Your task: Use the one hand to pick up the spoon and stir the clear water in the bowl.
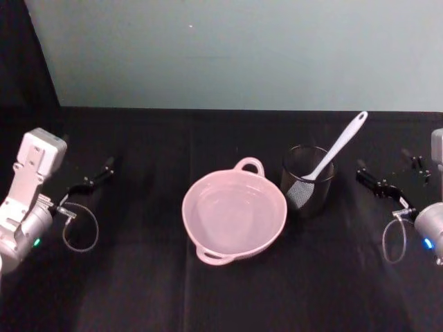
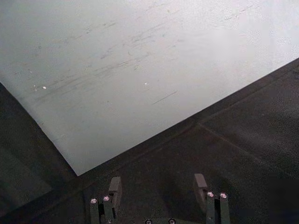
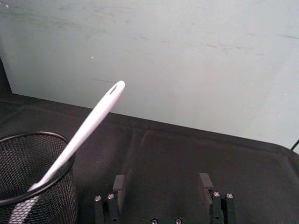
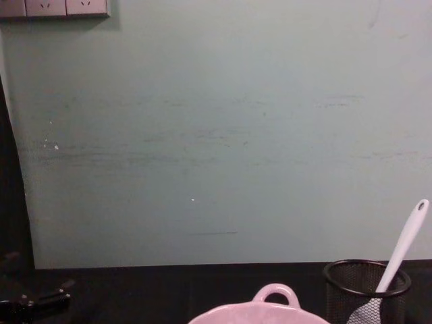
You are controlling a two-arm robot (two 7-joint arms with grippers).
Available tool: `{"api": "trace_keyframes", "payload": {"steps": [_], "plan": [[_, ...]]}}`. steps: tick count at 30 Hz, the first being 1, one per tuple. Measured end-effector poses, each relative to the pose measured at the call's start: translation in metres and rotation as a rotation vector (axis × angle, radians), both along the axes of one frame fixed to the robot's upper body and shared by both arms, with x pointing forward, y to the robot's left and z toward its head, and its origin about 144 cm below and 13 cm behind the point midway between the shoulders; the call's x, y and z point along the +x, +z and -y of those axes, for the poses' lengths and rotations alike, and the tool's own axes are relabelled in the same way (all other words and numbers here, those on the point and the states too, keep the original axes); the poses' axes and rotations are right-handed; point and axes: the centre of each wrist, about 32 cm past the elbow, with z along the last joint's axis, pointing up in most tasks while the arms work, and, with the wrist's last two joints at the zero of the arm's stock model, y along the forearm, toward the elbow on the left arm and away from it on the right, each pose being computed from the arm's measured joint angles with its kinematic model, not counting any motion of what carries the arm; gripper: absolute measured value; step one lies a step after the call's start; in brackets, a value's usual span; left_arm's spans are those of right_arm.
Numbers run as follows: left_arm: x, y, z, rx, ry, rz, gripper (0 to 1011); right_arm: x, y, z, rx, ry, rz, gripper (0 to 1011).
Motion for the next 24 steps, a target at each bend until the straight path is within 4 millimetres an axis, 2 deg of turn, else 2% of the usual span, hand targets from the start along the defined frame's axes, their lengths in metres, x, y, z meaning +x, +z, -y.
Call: {"api": "trace_keyframes", "payload": {"steps": [24], "plan": [[0.0,0.0,0.0,0.0,0.0,0.0,1011,0.0008,-0.0013,-0.0003,-0.008,0.002,-0.008,1002]]}}
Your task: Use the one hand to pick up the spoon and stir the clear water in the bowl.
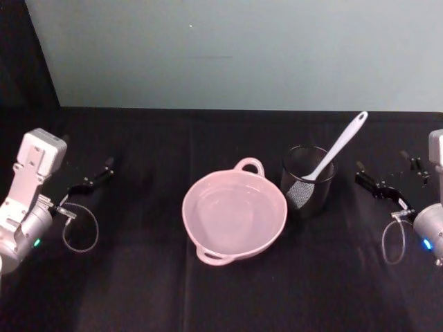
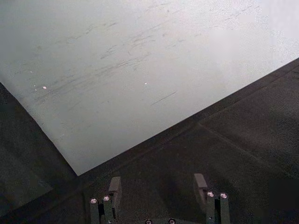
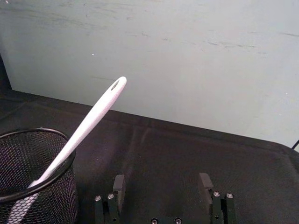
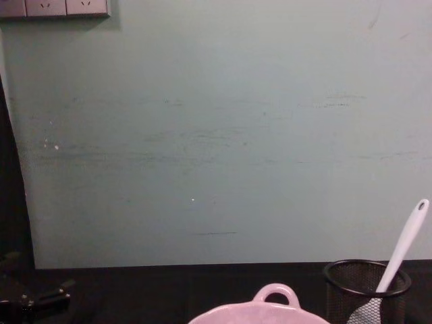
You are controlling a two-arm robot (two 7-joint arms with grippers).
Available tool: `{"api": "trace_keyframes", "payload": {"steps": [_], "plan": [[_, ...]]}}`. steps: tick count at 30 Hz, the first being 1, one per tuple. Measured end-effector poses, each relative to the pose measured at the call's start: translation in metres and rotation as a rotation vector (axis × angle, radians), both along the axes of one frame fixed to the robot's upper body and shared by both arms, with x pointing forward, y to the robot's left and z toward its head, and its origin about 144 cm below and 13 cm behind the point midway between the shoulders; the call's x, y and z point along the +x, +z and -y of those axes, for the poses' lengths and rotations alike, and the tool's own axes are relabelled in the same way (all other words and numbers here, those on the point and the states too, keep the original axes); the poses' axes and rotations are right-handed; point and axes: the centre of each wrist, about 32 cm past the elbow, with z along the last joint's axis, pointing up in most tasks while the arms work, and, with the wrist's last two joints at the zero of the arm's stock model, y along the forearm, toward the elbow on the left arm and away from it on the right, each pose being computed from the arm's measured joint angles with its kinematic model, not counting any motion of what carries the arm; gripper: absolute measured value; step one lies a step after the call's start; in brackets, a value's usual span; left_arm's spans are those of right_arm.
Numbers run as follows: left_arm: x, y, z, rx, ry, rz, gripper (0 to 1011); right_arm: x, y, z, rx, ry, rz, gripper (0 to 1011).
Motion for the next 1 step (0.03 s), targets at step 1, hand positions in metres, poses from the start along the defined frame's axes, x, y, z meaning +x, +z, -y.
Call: {"api": "trace_keyframes", "payload": {"steps": [1], "plan": [[0.0,0.0,0.0,0.0,0.0,0.0,1011,0.0,-0.0001,0.0,0.0,0.0,0.0,1003]]}}
